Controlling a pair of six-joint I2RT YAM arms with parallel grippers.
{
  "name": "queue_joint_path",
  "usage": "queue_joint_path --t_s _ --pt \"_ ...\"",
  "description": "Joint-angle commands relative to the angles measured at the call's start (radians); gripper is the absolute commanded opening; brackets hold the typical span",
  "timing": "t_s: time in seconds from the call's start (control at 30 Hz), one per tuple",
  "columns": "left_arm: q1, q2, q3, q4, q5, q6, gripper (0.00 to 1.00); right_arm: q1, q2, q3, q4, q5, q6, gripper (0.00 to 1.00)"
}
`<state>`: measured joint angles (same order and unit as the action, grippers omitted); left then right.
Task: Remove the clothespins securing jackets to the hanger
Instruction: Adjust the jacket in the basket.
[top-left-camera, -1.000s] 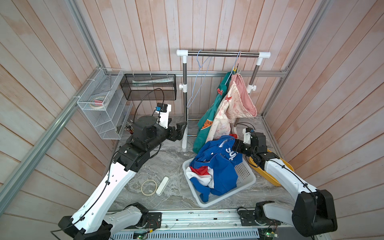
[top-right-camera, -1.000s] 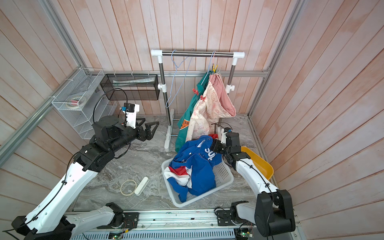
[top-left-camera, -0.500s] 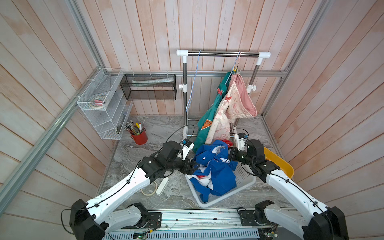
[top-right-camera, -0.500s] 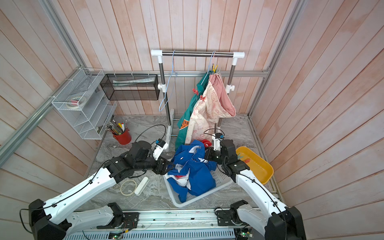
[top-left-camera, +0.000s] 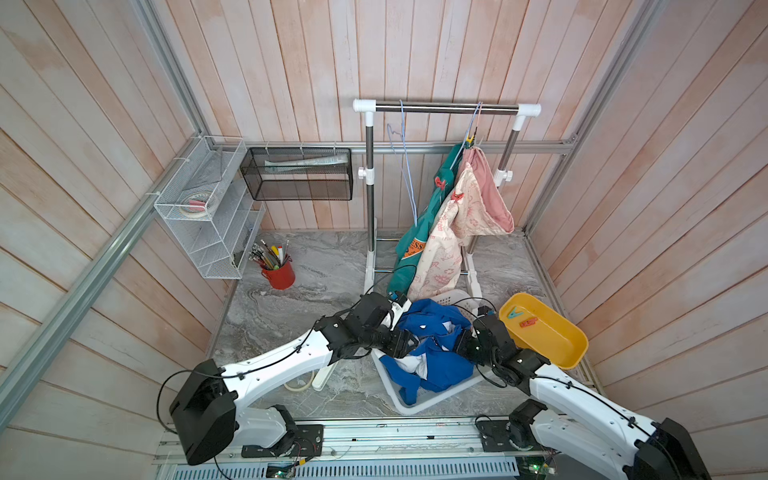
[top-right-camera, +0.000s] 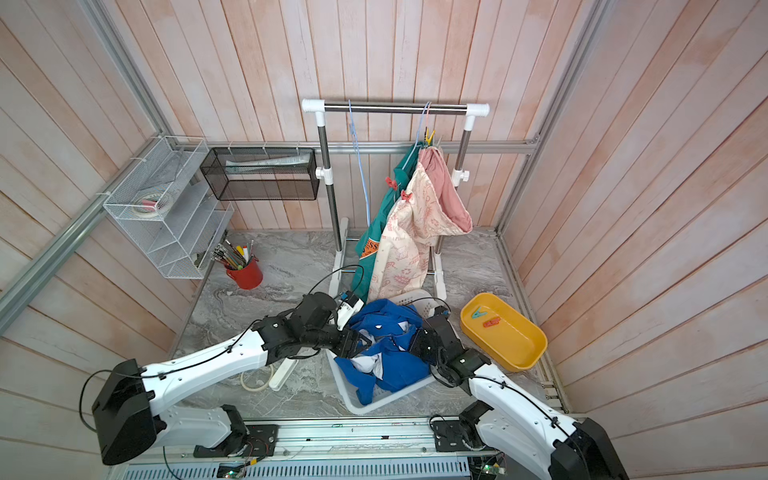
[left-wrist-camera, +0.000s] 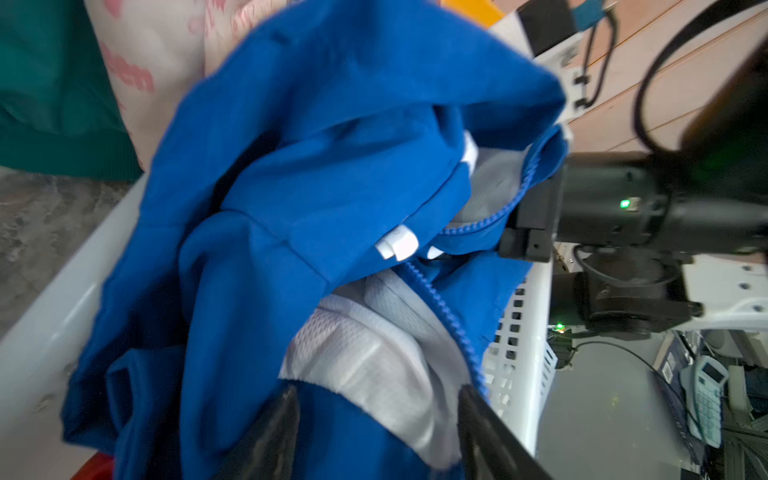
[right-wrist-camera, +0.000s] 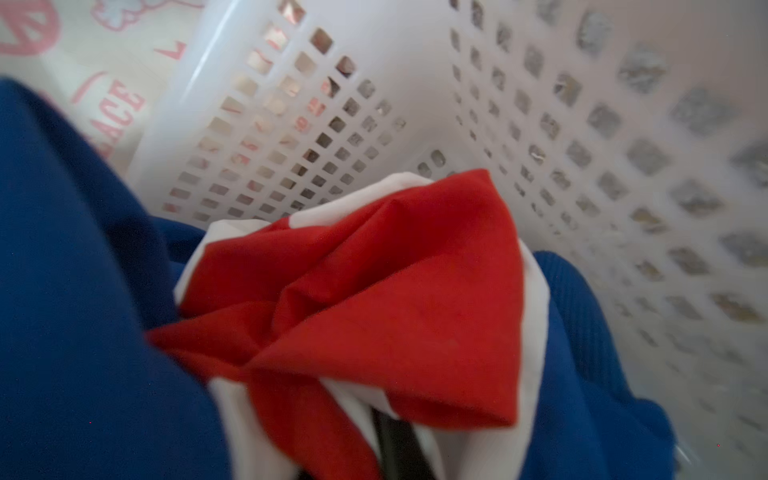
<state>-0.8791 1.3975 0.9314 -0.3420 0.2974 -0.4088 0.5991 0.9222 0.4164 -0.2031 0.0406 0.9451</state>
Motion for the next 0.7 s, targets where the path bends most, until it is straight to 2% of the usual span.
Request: queue_joint_path --t_s 0.0,0.07,0.23,0.4,0.53,0.67 --pt "0.001 0.084 0.033 0.005 -0.049 -0.009 0.64 0.038 -0.06 0.047 -0.114 0.137 0.024 0.44" --pt "0.002 0.113 0.014 0.029 -0.061 -0.004 0.64 0.049 -0.15 0.072 -0.163 0.193 0.008 0.53" --pt "0.008 0.149 -0.012 0.043 -0.151 0.039 0.64 0.049 -0.238 0.197 -0.28 0.273 -0.085 0.63" --pt "0.043 0.158 -0.029 0.068 -0.263 0.169 0.64 0.048 -0.193 0.288 -0.251 0.318 -0.193 0.56" --pt "0.09 0.165 -0.037 0.091 -0.329 0.249 0.64 0.025 -0.132 0.329 -0.13 0.275 -0.297 0.63" --pt "0.142 0.198 -0.016 0.133 -0.361 0.281 0.65 0.003 0.0 0.368 -0.027 0.191 -0.36 0.64"
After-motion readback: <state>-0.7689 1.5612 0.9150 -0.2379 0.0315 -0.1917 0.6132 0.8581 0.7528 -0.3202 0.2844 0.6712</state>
